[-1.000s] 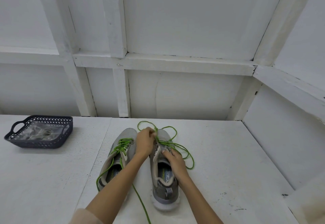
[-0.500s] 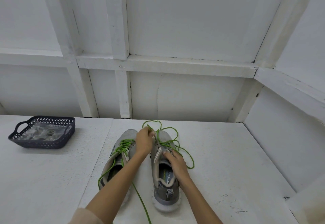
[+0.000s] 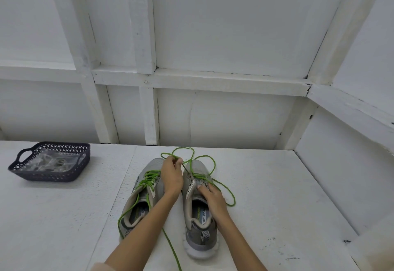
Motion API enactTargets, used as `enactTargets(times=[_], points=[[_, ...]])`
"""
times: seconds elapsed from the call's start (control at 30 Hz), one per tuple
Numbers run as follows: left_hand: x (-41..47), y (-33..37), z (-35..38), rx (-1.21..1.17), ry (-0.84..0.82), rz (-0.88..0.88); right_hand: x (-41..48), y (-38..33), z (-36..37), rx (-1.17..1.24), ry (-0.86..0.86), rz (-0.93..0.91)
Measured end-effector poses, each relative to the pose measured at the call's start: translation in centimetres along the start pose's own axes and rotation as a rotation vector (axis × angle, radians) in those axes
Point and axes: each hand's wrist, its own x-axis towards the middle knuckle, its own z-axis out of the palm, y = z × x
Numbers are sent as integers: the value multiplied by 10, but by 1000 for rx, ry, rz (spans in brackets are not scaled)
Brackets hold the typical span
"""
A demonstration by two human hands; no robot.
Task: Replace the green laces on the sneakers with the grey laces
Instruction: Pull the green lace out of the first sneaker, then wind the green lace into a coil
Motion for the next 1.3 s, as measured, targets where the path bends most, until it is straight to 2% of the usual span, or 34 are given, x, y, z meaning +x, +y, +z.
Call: enactTargets(times=[0.07,0.17,0.2,0.33,0.37,0.43,0.53,0.6,0.7,0.77,0.9,1.0,1.07,1.1,1.17,1.23,1.3], points=[[2,-2,0,8,-82,-35,1,0,0,-9,7,-1],[2,-15,4,164,-315,-46,0,0,1,11,2,4],[1,-17,5,165,-301,-32,0,0,1,14,0,7],[-5,-7,1,-57,31,11,0,-2,1,4,2,12],[-5,-4,0,-83,50,-1,0,-2,1,1,4,14],[-2,-4,0,-51,-53,-50,0,-2,1,-3,4,14],[2,-12,2,159,-292,-42,0,-2,2,-6,2,17],[1,-11,2,160,-267,-13,-1,-4,1,-7,0,17],[4,0,-3,19,-79,-36,-2,-5,0,-18,11,21],[9,7,-6,-35,-61,-55,-3,-7,0,-34,18,22],[12,9,-12,-124,-169,-96,-3,-5,-1,-77,21,24],[4,11,-17,-269,-305,-165,-1,0,-3,-370,268,-43],[0,13,-23,-340,-398,-197,-1,-9,-4,-439,433,-173],[-3,14,-25,-368,-438,-206,0,-16,-3,-405,438,-240],[-8,18,-31,-411,-510,-219,2,-33,-1,-292,313,-298],[-14,22,-36,-447,-580,-228,4,-48,3,-213,184,-285],[-20,26,-40,-502,-626,-254,6,-58,7,-163,150,-278]])
